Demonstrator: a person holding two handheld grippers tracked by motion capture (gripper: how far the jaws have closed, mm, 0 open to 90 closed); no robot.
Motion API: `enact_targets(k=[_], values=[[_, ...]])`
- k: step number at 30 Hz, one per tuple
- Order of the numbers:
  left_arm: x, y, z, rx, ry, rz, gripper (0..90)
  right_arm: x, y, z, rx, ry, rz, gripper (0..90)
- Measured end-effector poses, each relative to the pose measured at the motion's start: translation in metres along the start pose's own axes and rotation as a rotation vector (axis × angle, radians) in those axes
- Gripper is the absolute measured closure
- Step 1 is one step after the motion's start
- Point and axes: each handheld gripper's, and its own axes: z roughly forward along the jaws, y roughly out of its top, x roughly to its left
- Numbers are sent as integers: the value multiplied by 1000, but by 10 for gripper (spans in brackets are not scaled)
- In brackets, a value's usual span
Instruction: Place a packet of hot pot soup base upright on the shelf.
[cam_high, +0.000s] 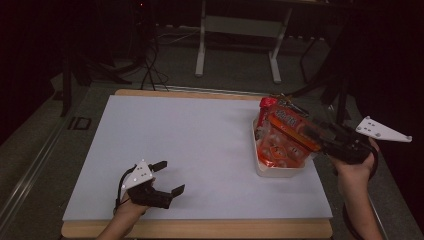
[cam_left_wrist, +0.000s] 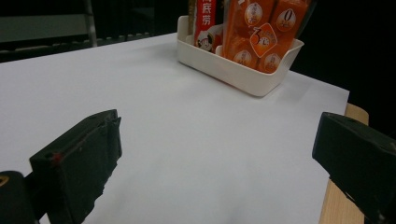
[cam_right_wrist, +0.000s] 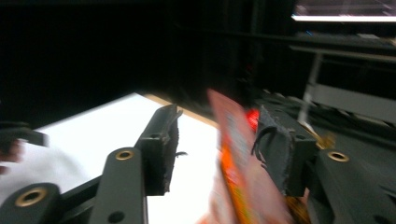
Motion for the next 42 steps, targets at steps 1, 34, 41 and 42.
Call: enact_targets(k=[1, 34, 41, 42], values=[[0, 0, 0, 2, -2, -1, 20, 5, 1, 2, 5, 14, -8, 469], [-2, 0, -4, -7, -10, 13, 20, 75, -83, 70, 162, 299, 10, 142], [-4, -1, -4, 1, -12, 28, 20, 77, -97, 71, 202, 317, 25, 141], [-4, -1, -4, 0, -12, 28, 20, 77, -99, 71, 209, 318, 29, 141]])
